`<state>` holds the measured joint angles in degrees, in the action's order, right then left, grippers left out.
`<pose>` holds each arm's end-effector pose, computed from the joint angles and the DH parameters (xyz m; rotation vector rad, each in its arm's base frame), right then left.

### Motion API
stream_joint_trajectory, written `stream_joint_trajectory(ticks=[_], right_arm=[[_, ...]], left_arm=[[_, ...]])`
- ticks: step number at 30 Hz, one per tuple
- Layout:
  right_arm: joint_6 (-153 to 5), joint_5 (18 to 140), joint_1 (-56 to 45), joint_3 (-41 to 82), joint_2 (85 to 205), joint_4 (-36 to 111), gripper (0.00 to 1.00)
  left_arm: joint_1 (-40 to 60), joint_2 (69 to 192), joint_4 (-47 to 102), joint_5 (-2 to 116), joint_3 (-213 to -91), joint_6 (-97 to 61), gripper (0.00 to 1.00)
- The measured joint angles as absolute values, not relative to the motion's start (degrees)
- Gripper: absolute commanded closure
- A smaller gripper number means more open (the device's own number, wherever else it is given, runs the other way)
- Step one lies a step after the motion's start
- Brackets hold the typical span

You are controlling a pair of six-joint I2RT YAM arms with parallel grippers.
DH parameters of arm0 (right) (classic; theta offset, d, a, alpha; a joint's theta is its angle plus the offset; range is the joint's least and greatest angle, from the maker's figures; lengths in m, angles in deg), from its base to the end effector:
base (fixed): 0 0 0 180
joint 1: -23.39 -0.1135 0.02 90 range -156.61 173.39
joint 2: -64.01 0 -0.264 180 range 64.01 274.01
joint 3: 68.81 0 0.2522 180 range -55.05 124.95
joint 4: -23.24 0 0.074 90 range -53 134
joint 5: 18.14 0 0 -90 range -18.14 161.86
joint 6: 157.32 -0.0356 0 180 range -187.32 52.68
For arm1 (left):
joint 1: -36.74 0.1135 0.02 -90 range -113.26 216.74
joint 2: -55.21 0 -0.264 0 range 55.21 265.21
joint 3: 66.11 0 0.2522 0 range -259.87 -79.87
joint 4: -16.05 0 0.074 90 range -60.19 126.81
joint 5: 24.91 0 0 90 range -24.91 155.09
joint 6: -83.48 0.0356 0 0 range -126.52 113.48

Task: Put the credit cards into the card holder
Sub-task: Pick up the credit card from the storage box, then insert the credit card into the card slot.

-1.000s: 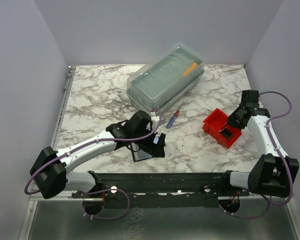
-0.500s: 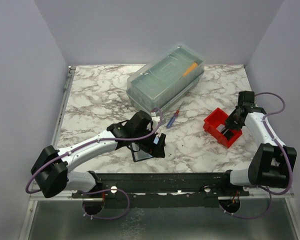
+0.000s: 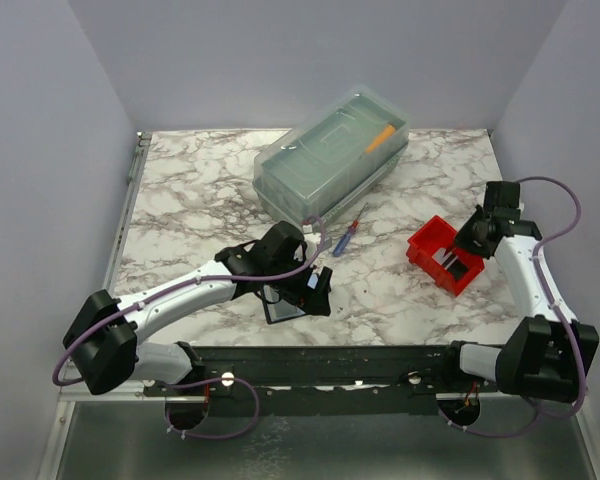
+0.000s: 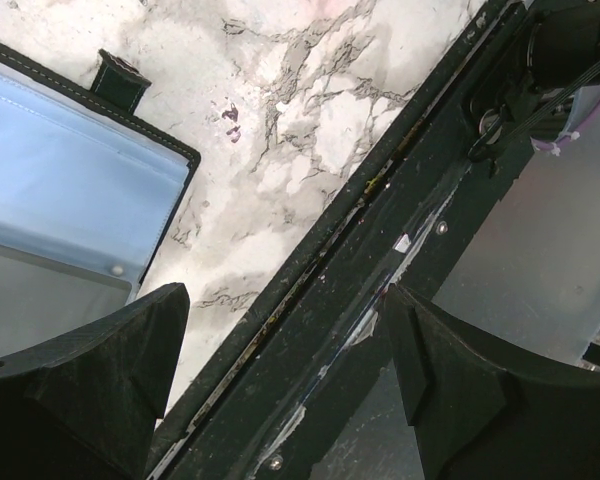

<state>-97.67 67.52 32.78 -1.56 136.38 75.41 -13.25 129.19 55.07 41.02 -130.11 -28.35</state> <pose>0.2466 -0.0435 0.2505 0.8992 2.4041 0.0414 0.1595 -0.2126 0.2432 0.8377 2.4839 -1.0242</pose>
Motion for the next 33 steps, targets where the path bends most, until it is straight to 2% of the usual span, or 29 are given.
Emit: stream_joint_trajectory(ticks=[7,16,25,33], right_arm=[[-93.63,69.73,32.78,-1.56,130.22,73.97,1.0],[-87.68,75.85,32.78,-1.56,126.51,72.07,1.0],[-85.24,90.1,32.78,-1.56,121.59,65.18,1.0],[-86.5,108.94,32.78,-1.56,120.43,61.01,1.0]], left_arm=[[-12.99,131.59,54.76,40.06,-130.42,-29.35,0.14],[-12.82,135.72,54.69,38.22,-137.26,-32.63,0.14],[-9.49,136.11,54.56,34.96,-146.18,-36.06,0.14],[-0.6,137.71,53.06,26.35,-154.11,-40.46,0.14]])
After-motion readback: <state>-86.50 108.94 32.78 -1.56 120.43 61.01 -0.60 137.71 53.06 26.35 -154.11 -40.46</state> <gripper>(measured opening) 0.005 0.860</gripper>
